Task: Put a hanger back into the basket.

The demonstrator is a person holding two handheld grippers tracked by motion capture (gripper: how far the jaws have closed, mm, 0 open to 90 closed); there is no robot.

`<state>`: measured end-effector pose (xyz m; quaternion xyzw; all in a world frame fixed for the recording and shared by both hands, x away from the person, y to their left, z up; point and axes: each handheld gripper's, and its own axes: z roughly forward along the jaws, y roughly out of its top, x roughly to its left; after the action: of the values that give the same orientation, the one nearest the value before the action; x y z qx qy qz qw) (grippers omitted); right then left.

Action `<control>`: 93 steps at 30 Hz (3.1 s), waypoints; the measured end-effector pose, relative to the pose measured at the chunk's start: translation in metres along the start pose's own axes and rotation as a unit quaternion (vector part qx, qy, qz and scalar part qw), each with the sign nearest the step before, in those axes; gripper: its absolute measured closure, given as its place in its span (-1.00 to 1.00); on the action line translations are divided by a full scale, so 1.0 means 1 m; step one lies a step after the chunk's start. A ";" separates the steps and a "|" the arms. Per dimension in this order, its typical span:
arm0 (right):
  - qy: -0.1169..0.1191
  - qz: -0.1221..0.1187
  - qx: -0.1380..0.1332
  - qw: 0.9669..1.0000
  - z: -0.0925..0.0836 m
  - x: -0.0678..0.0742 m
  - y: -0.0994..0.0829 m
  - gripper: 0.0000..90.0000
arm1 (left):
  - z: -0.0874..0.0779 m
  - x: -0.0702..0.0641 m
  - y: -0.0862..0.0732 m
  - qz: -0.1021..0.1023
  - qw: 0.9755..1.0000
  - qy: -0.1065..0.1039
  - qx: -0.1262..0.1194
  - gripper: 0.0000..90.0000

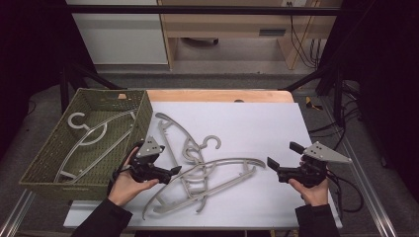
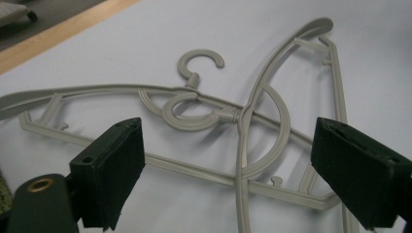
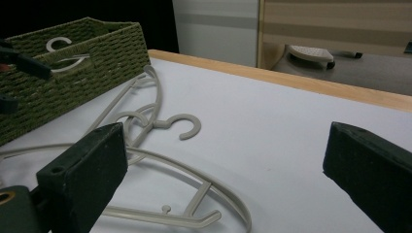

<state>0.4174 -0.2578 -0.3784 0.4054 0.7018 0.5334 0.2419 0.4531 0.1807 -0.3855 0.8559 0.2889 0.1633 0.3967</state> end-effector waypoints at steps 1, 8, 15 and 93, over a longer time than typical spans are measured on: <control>-0.001 0.000 0.000 1.000 0.000 0.000 0.000 -0.95 | 0.003 -0.001 0.000 0.003 1.000 -0.001 0.008 -0.69; 0.001 -0.001 0.000 1.000 0.000 0.001 0.000 -0.94 | 0.017 -0.005 -0.007 0.015 0.998 -0.014 0.060 -0.48; 0.002 -0.001 0.003 1.000 0.002 0.001 0.000 -0.95 | 0.026 -0.007 -0.018 0.029 0.994 -0.020 0.104 -0.21; 0.005 -0.003 0.004 1.000 0.001 0.002 0.000 -0.95 | -0.002 -0.014 -0.012 -0.021 0.998 0.007 0.055 0.83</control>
<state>0.4171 -0.2560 -0.3787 0.4012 0.7065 0.5320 0.2383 0.4363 0.1792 -0.3942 0.8688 0.3181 0.1446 0.3508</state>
